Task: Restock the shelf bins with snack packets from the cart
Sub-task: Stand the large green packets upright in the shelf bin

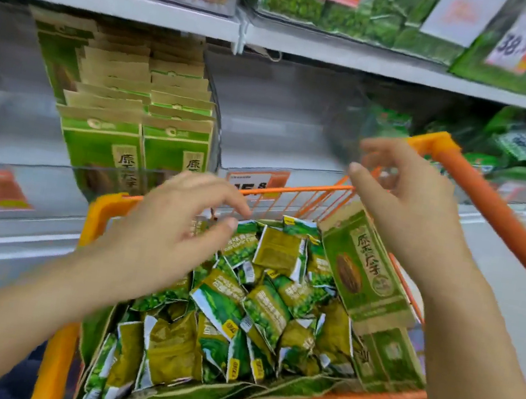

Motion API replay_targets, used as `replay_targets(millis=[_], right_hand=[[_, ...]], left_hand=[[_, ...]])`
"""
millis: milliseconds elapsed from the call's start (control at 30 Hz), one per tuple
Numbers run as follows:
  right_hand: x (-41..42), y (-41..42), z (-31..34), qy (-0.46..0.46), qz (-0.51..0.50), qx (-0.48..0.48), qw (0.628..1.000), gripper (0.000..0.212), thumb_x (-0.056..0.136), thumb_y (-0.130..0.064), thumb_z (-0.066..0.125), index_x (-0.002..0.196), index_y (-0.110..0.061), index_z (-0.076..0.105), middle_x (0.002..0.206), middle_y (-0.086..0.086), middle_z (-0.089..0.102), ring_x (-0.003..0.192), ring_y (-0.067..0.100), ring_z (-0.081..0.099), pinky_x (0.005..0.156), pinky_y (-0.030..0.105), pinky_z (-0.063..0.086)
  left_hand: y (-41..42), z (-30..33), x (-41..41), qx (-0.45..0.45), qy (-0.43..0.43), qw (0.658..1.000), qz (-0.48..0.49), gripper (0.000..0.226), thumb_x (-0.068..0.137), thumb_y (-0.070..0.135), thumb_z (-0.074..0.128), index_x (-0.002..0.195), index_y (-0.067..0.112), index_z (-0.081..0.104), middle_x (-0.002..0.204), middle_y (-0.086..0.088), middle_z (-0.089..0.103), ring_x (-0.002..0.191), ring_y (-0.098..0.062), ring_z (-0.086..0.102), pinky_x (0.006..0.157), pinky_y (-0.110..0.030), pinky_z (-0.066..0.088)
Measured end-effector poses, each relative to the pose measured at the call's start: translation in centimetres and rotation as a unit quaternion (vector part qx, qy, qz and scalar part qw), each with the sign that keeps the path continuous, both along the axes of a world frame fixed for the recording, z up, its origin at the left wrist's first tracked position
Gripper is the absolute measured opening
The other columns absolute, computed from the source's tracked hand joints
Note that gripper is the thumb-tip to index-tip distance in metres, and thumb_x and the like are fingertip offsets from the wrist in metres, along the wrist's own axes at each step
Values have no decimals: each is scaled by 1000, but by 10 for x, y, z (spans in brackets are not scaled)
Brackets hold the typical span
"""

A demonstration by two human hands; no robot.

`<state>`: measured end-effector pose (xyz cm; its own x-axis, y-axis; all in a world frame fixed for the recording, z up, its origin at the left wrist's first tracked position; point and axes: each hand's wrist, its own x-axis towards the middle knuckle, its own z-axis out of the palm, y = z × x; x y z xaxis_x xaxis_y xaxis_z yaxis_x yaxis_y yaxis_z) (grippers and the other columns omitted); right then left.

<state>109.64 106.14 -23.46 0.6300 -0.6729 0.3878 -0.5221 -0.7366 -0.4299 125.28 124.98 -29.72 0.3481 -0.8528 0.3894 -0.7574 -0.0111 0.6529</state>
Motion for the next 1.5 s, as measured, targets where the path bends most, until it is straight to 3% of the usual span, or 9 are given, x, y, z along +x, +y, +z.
replay_targets(millis=[133, 267, 533, 633, 800, 1000, 1133, 1300, 1500], right_hand=[[-47, 4, -18, 267, -109, -31, 957, 38, 92, -46, 52, 124, -26, 53, 115, 2, 65, 106, 28, 61, 83, 39, 48], [-64, 6, -48, 330, -131, -36, 934, 52, 92, -54, 45, 131, -20, 44, 117, 5, 62, 109, 26, 60, 79, 35, 46], [-52, 8, -68, 186, -129, -15, 974, 37, 92, -46, 54, 117, -18, 53, 110, 3, 60, 95, 27, 61, 73, 37, 50], [-46, 6, -64, 9, -71, 110, 991, 26, 89, -41, 61, 106, -21, 64, 96, 0, 68, 87, 23, 64, 71, 38, 52], [-15, 33, -45, -216, 88, 478, 847, 18, 84, -27, 67, 97, -16, 72, 84, 3, 74, 72, 16, 68, 61, 24, 51], [42, 67, -45, -186, 174, 540, 802, 26, 81, -31, 59, 96, -15, 72, 88, 8, 75, 74, 17, 70, 65, 27, 55], [90, 76, -43, -203, 179, 470, 840, 12, 89, -29, 62, 100, -28, 66, 93, -6, 70, 80, 5, 66, 72, 25, 54], [143, 80, -49, -237, 128, 297, 916, 41, 94, -25, 57, 133, -22, 45, 124, -13, 48, 113, 1, 45, 92, 14, 30], [173, 84, -86, -162, 117, 145, 969, 62, 98, -33, 48, 150, -18, 20, 155, 4, 27, 141, 18, 25, 116, 38, 24]], left_hand=[[-26, -19, -30, 81, -97, 987, -97, 37, 91, 48, 34, 110, 34, 63, 113, 20, 59, 113, 0, 46, 97, -23, 36], [-34, -27, -41, 104, -71, 986, -106, 27, 97, 46, 41, 116, 39, 59, 116, 27, 52, 114, 7, 41, 99, -16, 31], [-34, -31, -25, 68, 55, 996, -31, 16, 93, 42, 52, 103, 42, 63, 112, 31, 57, 113, 14, 46, 93, -13, 31], [-34, -29, -21, 32, 201, 979, 5, 22, 91, 36, 62, 111, 43, 57, 104, 25, 67, 105, 12, 56, 91, -15, 40], [-30, -4, -16, -7, 489, 872, -5, 56, 81, 47, 69, 129, 38, 44, 109, 9, 72, 101, -10, 68, 86, -34, 57], [3, 9, -4, -58, 481, 872, 75, 39, 75, 35, 62, 112, 22, 61, 97, 2, 75, 84, -15, 72, 65, -35, 59], [53, 13, 34, -133, 528, 821, 173, 33, 79, 32, 59, 102, 10, 66, 83, -5, 75, 69, -15, 71, 55, -27, 56], [108, 17, 99, -190, 496, 798, 285, 23, 97, 29, 48, 94, 13, 65, 75, 1, 74, 67, -12, 71, 60, -30, 58], [110, 13, 193, -139, 465, 793, 370, 17, 99, 31, 51, 87, 21, 59, 77, 5, 69, 70, -9, 61, 58, -20, 44]])
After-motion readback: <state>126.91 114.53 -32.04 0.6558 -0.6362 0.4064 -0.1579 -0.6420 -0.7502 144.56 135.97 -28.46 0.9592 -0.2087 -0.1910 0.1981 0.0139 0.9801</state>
